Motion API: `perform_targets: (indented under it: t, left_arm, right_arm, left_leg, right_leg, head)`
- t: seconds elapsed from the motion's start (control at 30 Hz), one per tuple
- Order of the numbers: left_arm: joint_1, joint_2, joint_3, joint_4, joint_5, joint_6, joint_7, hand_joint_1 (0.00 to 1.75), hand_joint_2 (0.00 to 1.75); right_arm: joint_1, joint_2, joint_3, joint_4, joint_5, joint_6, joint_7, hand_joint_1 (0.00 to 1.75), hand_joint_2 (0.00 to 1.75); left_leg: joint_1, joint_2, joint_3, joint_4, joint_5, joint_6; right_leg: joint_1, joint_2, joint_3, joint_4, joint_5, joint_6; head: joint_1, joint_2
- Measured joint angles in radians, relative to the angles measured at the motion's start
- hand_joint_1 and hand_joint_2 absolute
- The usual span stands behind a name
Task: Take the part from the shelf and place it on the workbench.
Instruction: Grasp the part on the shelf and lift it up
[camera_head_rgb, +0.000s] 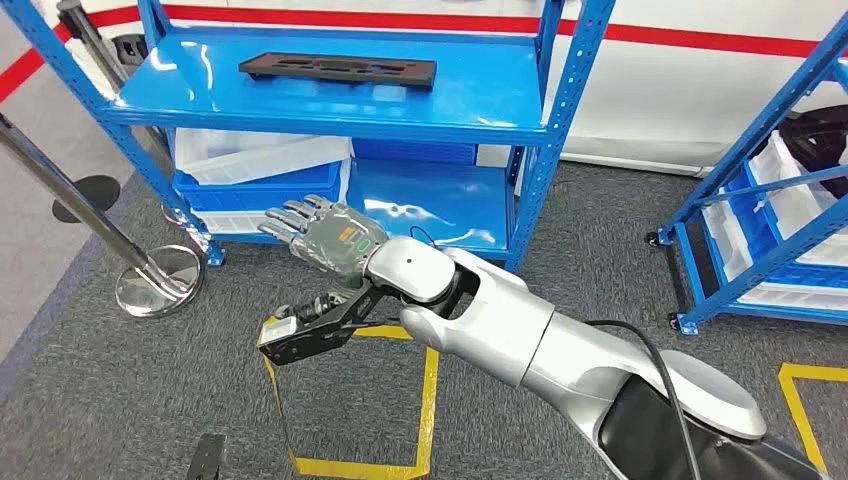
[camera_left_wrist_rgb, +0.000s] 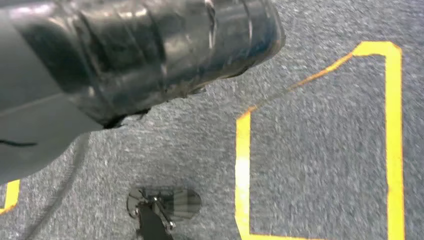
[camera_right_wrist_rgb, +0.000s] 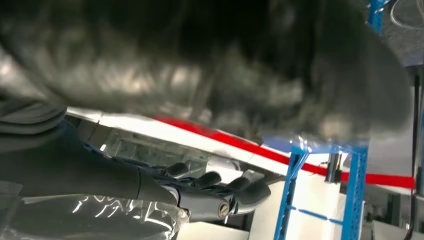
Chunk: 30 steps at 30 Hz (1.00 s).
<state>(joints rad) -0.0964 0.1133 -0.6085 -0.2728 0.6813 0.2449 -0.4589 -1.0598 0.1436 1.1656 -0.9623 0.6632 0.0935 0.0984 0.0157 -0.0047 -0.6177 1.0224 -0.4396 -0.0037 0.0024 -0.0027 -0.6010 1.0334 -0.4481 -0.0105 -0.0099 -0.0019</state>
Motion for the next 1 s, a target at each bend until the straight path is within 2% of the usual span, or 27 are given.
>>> perform_targets:
  t: [0.07,0.1,0.13,0.2,0.23,0.27,0.3,0.33,0.4,0.43,0.47,0.57,0.6,0.67,0.73,0.77,0.8,0.83,0.87,0.93,0.97,1.0]
  left_arm:
    - [0.002,0.000,0.000,0.000,0.000,0.000,0.000,0.00,0.00]
    - [0.003,0.000,0.000,0.000,0.001,0.000,-0.001,0.00,0.00]
    - [0.003,0.000,0.000,0.000,0.001,0.000,-0.001,0.00,0.00]
    - [0.002,0.000,0.000,0.000,0.001,0.000,-0.001,0.00,0.00]
    - [0.002,0.000,0.000,0.000,0.001,0.000,-0.001,0.00,0.00]
    - [0.003,0.000,0.000,0.000,0.001,0.000,-0.001,0.00,0.00]
    - [0.004,0.000,0.000,0.000,0.001,0.001,-0.001,0.00,0.00]
    - [0.004,0.000,0.000,0.000,0.002,0.001,-0.002,0.00,0.00]
    - [0.004,0.000,0.000,0.000,0.008,0.001,-0.003,0.00,0.00]
    - [0.004,0.001,0.000,0.000,0.015,0.001,-0.003,0.00,0.00]
    - [0.005,0.002,0.000,0.000,0.024,0.001,-0.001,0.00,0.00]
    - [0.007,0.007,0.000,0.002,0.046,0.000,0.006,0.00,0.00]
    - [0.008,0.008,0.000,0.002,0.050,-0.001,0.007,0.00,0.00]
    - [0.008,0.014,0.000,0.003,0.056,-0.001,0.008,0.00,0.00]
    - [0.009,0.020,0.000,0.003,0.058,-0.001,0.010,0.00,0.00]
    - [0.011,0.022,0.000,0.003,0.058,-0.001,0.012,0.00,0.00]
    - [0.012,0.023,0.000,0.004,0.058,-0.001,0.015,0.00,0.00]
    - [0.013,0.024,0.000,0.004,0.058,0.000,0.017,0.00,0.00]
    - [0.014,0.025,0.000,0.004,0.058,0.001,0.018,0.00,0.00]
    - [0.012,0.027,0.000,0.004,0.058,0.002,0.020,0.00,0.00]
    - [0.010,0.027,0.000,0.004,0.058,0.003,0.020,0.00,0.00]
    - [0.010,0.027,0.000,0.004,0.060,0.003,0.020,0.00,0.00]
  right_arm:
    - [0.000,0.001,-0.002,0.002,0.000,0.000,0.000,0.00,0.00]
    - [-0.001,0.001,-0.004,0.003,0.000,-0.001,0.000,0.00,0.00]
    - [-0.001,0.002,-0.006,0.005,0.000,-0.001,0.000,0.00,0.00]
    - [-0.001,0.002,-0.008,0.008,0.000,-0.002,0.000,0.00,0.00]
    - [0.001,0.003,-0.009,0.010,-0.001,-0.002,0.000,0.00,0.00]
    - [0.003,0.003,-0.009,0.012,-0.001,-0.003,-0.001,0.00,0.00]
    - [0.004,0.003,-0.009,0.014,-0.001,-0.003,-0.003,0.00,0.00]
    - [0.004,0.004,-0.009,0.017,-0.002,-0.005,-0.007,0.00,0.00]
    - [0.002,0.011,-0.010,0.024,-0.003,-0.013,-0.021,0.00,0.00]
    - [0.000,0.020,-0.011,0.033,-0.004,-0.020,-0.031,0.00,0.00]
    - [-0.002,0.032,-0.011,0.045,-0.005,-0.030,-0.043,0.00,0.00]
    - [-0.006,0.071,-0.012,0.085,-0.006,-0.056,-0.068,0.00,0.00]
    - [-0.009,0.081,-0.012,0.096,-0.007,-0.061,-0.071,0.00,0.00]
    - [-0.017,0.102,-0.012,0.113,-0.014,-0.069,-0.077,0.00,0.00]
    - [-0.022,0.116,-0.014,0.131,-0.027,-0.075,-0.083,0.00,0.00]
    - [-0.023,0.121,-0.015,0.139,-0.033,-0.077,-0.085,0.00,0.00]
    - [-0.023,0.126,-0.016,0.148,-0.037,-0.078,-0.087,0.00,0.00]
    - [-0.024,0.130,-0.016,0.156,-0.039,-0.079,-0.088,0.00,0.00]
    - [-0.025,0.135,-0.017,0.162,-0.041,-0.081,-0.089,0.00,0.00]
    - [-0.032,0.145,-0.018,0.173,-0.041,-0.088,-0.090,0.00,0.00]
    - [-0.035,0.149,-0.018,0.179,-0.041,-0.093,-0.091,0.00,0.00]
    - [-0.037,0.153,-0.019,0.185,-0.041,-0.097,-0.091,0.00,0.00]
  left_leg:
    - [0.004,0.000,0.005,-0.007,0.003,0.005]
    - [0.007,-0.001,0.008,-0.011,0.005,0.009]
    - [0.009,-0.001,0.011,-0.014,0.006,0.013]
    - [0.008,-0.002,0.012,-0.015,0.006,0.018]
    - [0.007,-0.002,0.012,-0.014,0.005,0.020]
    - [0.006,-0.002,0.012,-0.013,0.004,0.020]
    - [0.006,-0.004,0.012,-0.011,0.003,0.021]
    - [0.006,-0.006,0.013,-0.009,0.001,0.020]
    - [0.005,-0.010,0.013,-0.004,-0.004,0.016]
    - [0.003,-0.011,0.011,-0.001,-0.006,0.012]
    - [0.002,-0.012,0.009,0.000,-0.007,0.008]
    - [0.003,-0.011,0.006,-0.003,-0.007,-0.007]
    - [0.004,-0.009,0.002,0.008,-0.016,-0.012]
    - [0.005,-0.005,-0.031,0.083,-0.060,-0.020]
    - [0.006,-0.004,-0.092,0.209,-0.113,-0.027]
    - [0.006,-0.004,-0.116,0.254,-0.123,-0.029]
    - [0.006,-0.003,-0.124,0.267,-0.116,-0.030]
    - [0.007,-0.002,-0.114,0.240,-0.091,-0.031]
    - [0.008,-0.001,-0.087,0.181,-0.054,-0.031]
    - [0.006,0.002,-0.028,0.057,-0.007,-0.027]
    - [0.005,0.002,-0.011,0.021,0.001,-0.023]
    - [0.002,0.001,-0.005,0.009,-0.002,-0.018]
  right_leg:
    - [0.002,0.000,-0.001,0.006,-0.008,0.007]
    - [0.002,0.000,-0.008,0.025,-0.022,0.012]
    - [0.001,0.001,-0.027,0.066,-0.046,0.017]
    - [-0.002,0.001,-0.092,0.200,-0.106,0.022]
    - [-0.003,0.001,-0.123,0.260,-0.124,0.023]
    - [-0.004,0.001,-0.142,0.292,-0.127,0.024]
    - [-0.004,0.001,-0.143,0.286,-0.110,0.023]
    - [-0.004,0.002,-0.126,0.245,-0.079,0.021]
    - [-0.003,0.005,-0.063,0.110,-0.011,0.012]
    - [-0.002,0.006,-0.038,0.056,0.007,0.008]
    - [0.000,0.008,-0.023,0.023,0.013,0.004]
    - [0.000,0.007,-0.017,0.003,0.011,-0.007]
    - [-0.002,0.006,-0.014,-0.002,0.013,-0.012]
    - [-0.006,0.002,-0.008,-0.010,0.016,-0.020]
    - [-0.005,0.001,-0.008,-0.009,0.015,-0.024]
    - [-0.004,0.000,-0.007,-0.008,0.014,-0.025]
    - [-0.004,0.000,-0.007,-0.006,0.013,-0.025]
    - [-0.004,0.000,-0.007,-0.004,0.011,-0.025]
    - [-0.005,0.000,-0.006,-0.001,0.009,-0.024]
    - [-0.002,0.002,-0.007,0.005,0.004,-0.019]
    - [0.000,0.002,-0.009,0.007,0.003,-0.015]
    - [0.002,0.002,-0.010,0.008,0.003,-0.011]
  head:
    - [0.001,0.000]
    - [0.001,0.000]
    - [0.002,0.000]
    - [0.003,0.000]
    - [0.003,0.000]
    - [0.003,0.000]
    - [0.003,0.000]
    - [0.003,0.000]
    - [0.003,0.000]
    - [0.002,0.000]
    - [0.002,0.000]
    - [0.001,0.000]
    - [0.000,0.000]
    - [-0.003,0.000]
    - [-0.005,0.000]
    - [-0.004,0.000]
    - [-0.005,0.000]
    - [-0.005,0.000]
    - [-0.005,0.000]
    - [-0.005,0.000]
    - [-0.004,0.000]
    - [-0.004,0.000]
